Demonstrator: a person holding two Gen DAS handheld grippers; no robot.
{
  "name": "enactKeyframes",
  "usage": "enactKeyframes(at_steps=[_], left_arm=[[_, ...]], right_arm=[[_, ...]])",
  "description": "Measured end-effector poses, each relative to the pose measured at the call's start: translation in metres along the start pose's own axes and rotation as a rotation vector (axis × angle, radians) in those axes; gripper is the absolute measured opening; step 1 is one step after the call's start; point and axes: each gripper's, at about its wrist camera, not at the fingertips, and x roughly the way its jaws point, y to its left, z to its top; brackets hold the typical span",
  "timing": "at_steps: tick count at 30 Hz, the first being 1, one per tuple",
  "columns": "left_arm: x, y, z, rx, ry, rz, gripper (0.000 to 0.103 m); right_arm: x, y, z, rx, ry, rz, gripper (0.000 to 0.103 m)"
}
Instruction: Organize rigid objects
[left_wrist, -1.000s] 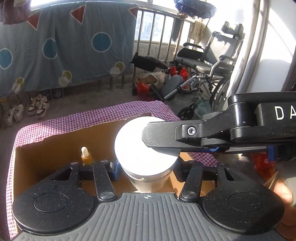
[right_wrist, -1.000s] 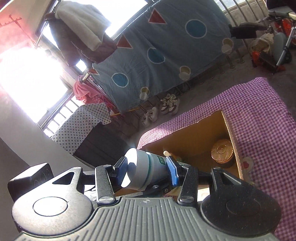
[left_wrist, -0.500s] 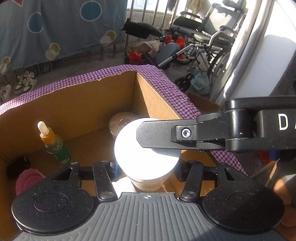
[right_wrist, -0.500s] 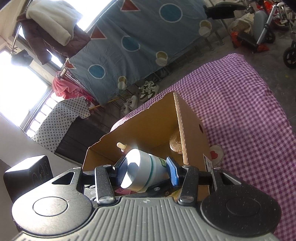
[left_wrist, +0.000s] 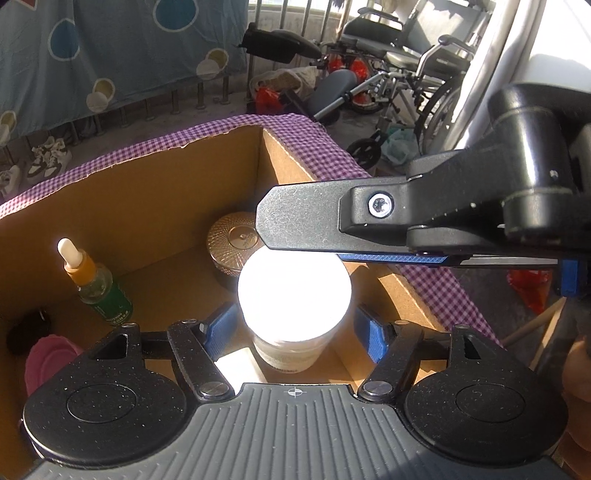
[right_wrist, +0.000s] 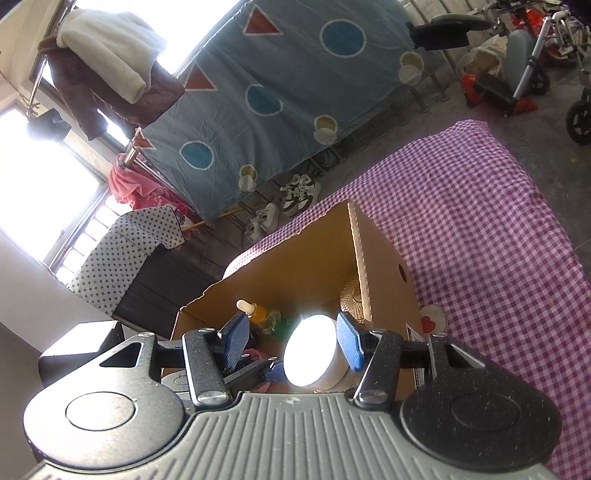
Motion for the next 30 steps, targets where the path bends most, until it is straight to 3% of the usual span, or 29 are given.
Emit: enactKeyframes(at_steps=[4,7,9,14,18,24,30], left_arm=[[-0.015,0.0,-0.002,0.004,-0.037,-0.002,0.075],[-0.032,-0.002,-0.005,0.006,-0.082,0.002,0.086],[-0.046,-0.003,-0.007,0.012,-0.115,0.001,0.088],[-0.088,-0.006,-0.023,0.006,-0.202,-0.032,0.1],[-0.112,-0.008,-0.032,-0.008,-0.24,-0.036,0.102],[-0.138,-0.003,-0.049,-0.054,-0.255,0.101,0.103],[-0.154,-0.001,-0.069,-0.09,-0.277,0.282,0.103]], right_arm=[[-0.016,0.004,-0.001,0.004,-0.041,0.008,0.056],[-0.034,0.009,-0.005,0.012,-0.083,0.02,0.056],[-0.048,0.015,-0.011,0.011,-0.118,0.024,0.057],[-0.081,0.03,-0.034,-0.004,-0.19,0.012,0.065],[-0.104,0.044,-0.06,-0.035,-0.234,-0.024,0.074],[-0.12,0.06,-0.096,-0.096,-0.259,-0.098,0.097],[-0.117,0.081,-0.116,-0.18,-0.235,-0.157,0.103]])
